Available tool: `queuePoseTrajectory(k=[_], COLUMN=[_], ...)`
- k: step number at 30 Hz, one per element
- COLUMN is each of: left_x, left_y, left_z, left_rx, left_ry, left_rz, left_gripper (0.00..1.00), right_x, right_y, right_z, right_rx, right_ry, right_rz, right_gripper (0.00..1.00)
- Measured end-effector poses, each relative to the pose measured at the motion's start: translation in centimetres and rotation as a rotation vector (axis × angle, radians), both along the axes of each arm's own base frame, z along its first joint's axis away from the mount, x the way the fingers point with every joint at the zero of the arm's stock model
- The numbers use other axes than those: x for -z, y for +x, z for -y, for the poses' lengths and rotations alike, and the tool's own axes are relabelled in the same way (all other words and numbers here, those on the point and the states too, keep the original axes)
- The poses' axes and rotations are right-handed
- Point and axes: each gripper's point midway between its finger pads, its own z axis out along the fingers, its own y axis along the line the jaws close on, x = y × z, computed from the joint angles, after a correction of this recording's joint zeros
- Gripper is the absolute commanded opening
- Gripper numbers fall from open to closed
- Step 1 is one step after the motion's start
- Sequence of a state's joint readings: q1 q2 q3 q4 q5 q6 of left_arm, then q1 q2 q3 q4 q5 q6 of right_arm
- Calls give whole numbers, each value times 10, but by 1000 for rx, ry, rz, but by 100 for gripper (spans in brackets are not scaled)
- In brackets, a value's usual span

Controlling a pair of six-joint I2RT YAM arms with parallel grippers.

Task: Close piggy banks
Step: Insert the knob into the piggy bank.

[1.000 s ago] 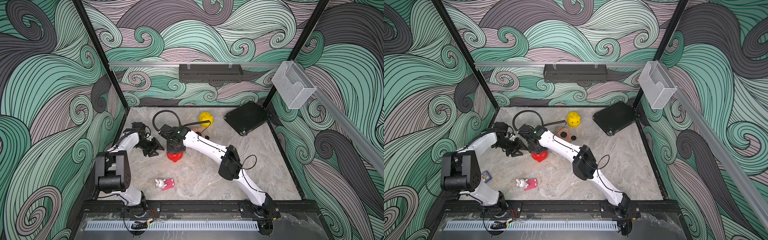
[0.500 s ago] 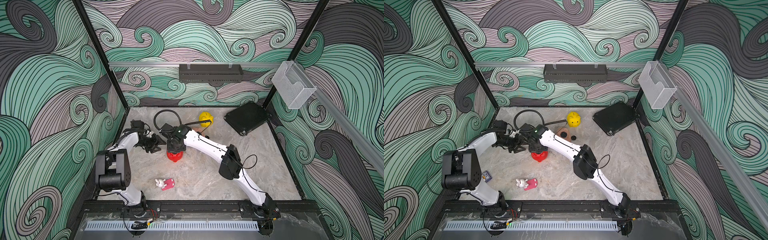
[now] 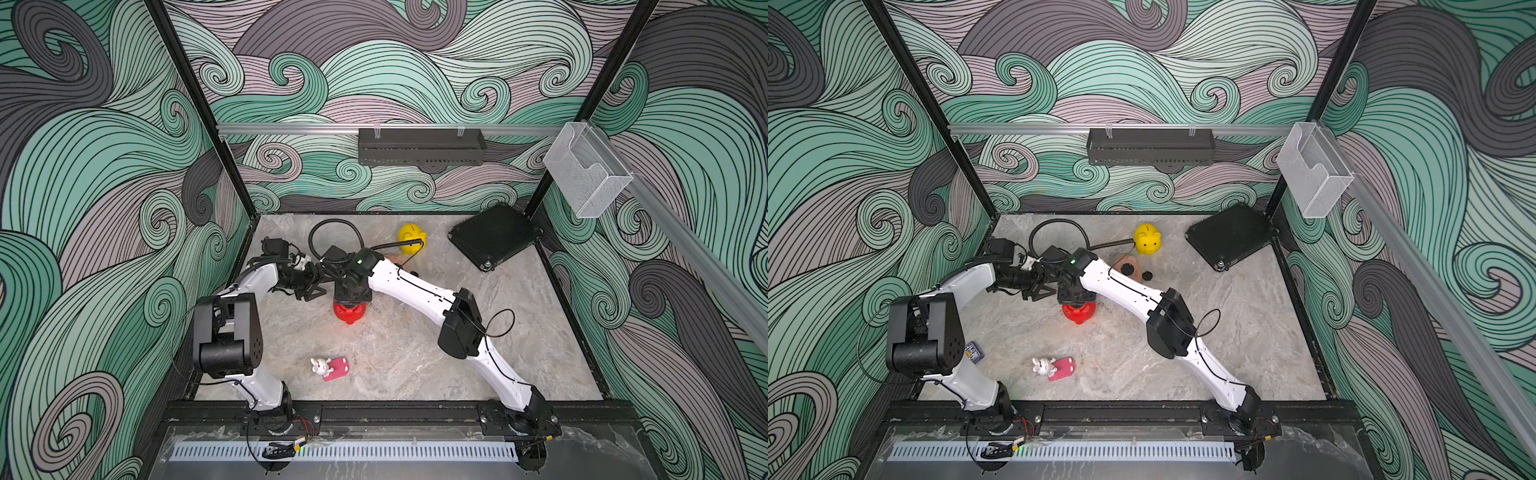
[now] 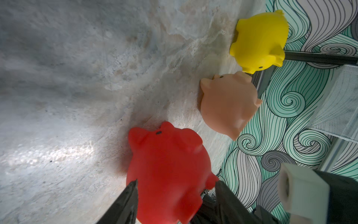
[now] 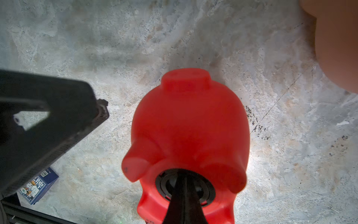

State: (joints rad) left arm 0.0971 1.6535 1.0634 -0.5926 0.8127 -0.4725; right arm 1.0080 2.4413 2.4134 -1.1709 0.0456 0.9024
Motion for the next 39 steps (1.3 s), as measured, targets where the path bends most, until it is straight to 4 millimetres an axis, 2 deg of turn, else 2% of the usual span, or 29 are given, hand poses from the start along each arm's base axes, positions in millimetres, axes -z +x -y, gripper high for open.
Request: queuePoseTrajectory(k=[19,27,29,30,32,39], left_x=[-3,1,5,7,10,9], left_y=[4,-2,-5,-8,-13,-19], left_z=[6,9,9,10,10,11], left_rx=[7,14,15,16,15,17], left_ry=[-56,-76,-78,-78,-79,-79], left_rz=[24,11,-1,-8,-20,-14], left_gripper=[75,80,83,89,94,97], right_x=[0,0,0,0,0,0], right_y=[0,1,1,1,1,1], right_z=[0,0,0,0,0,1], right_rx=[1,3,3,3,3,3], right_ry=[4,11,13,13,14,17], right_rz=[-5,-16,-19,-19,-21,-25], right_gripper=[0,0,0,0,0,0])
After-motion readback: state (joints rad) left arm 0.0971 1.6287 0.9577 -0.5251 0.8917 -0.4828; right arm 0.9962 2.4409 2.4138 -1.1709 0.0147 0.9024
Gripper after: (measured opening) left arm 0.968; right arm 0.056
